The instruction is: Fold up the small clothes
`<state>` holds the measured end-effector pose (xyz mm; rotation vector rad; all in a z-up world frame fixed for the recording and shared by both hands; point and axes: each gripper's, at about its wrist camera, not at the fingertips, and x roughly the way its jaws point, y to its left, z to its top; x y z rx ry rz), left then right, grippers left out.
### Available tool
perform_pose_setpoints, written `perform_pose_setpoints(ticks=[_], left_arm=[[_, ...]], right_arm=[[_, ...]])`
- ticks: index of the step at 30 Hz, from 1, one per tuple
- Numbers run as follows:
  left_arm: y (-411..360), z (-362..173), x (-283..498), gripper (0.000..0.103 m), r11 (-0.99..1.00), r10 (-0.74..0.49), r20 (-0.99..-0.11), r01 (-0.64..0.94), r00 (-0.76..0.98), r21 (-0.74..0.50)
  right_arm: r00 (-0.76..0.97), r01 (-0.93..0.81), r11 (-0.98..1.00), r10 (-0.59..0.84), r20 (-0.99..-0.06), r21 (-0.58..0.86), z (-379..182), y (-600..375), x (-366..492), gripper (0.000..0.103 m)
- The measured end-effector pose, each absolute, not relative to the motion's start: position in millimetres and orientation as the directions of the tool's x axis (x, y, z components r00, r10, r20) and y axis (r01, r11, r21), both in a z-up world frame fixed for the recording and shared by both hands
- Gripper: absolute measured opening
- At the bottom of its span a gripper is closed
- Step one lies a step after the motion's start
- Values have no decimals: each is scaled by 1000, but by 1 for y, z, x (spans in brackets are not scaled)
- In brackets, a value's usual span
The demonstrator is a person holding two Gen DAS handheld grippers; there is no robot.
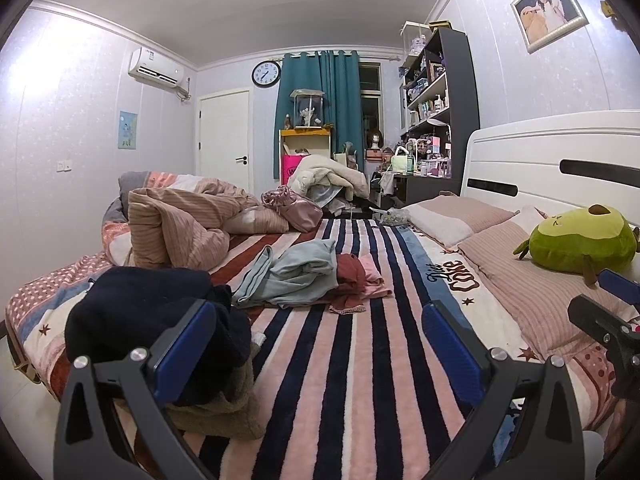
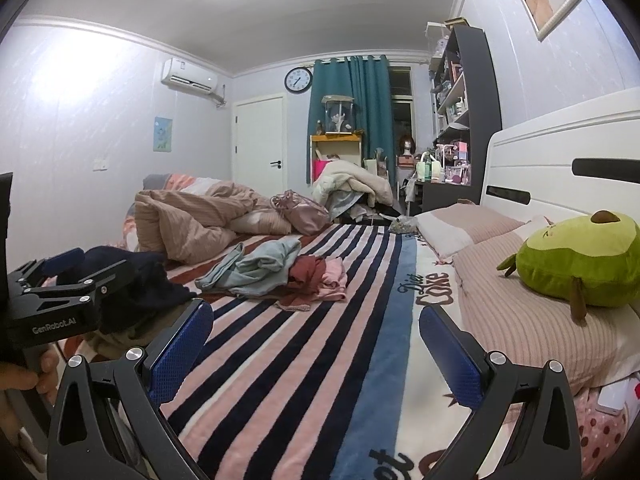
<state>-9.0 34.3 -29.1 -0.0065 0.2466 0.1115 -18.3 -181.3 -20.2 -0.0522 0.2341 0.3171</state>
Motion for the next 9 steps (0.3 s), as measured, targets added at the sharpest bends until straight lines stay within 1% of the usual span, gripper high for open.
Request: perform_pose_setpoints(ticks=[9], left_arm=[[39, -28, -7, 102, 995, 99, -249, -102, 963, -2]], right_arm=[[923, -315, 949, 304, -236, -11, -20, -182, -18, 103]])
